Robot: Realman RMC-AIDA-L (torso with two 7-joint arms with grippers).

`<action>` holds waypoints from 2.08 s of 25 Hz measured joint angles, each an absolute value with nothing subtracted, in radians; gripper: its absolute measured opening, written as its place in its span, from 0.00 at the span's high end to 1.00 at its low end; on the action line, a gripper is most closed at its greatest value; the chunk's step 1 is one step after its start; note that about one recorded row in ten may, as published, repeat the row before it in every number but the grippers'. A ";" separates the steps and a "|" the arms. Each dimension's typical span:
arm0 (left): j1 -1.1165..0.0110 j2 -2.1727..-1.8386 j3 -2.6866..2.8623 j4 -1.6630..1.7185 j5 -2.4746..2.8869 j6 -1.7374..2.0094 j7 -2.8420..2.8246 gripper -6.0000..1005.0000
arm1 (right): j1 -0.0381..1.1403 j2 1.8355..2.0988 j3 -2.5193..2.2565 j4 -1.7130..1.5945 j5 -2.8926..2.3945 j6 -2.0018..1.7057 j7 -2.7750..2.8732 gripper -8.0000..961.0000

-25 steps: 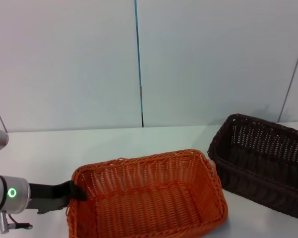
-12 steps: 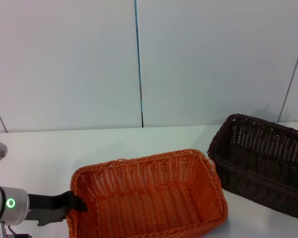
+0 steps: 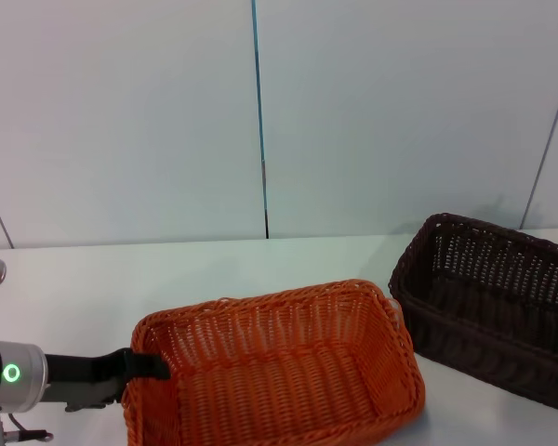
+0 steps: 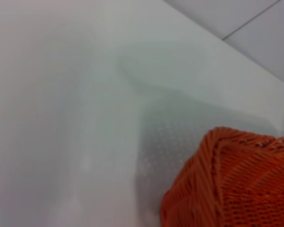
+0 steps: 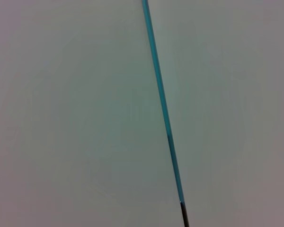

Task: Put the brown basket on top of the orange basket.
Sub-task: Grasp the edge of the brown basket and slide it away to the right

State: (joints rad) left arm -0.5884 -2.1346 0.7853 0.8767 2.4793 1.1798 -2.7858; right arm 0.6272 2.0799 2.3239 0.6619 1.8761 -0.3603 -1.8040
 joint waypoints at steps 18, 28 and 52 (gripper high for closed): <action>-0.504 -2.146 0.693 1.228 2.316 1.225 -2.679 0.32 | 0.620 2.080 2.323 0.667 1.876 -0.342 -1.804 0.27; -0.452 -2.132 0.561 1.229 2.182 1.073 -2.434 0.20 | 0.590 2.079 2.290 0.714 1.871 -0.347 -1.797 0.27; -0.407 -2.118 0.380 1.194 2.028 0.984 -2.169 0.11 | 0.495 1.980 2.067 1.007 1.412 -0.411 -0.889 0.27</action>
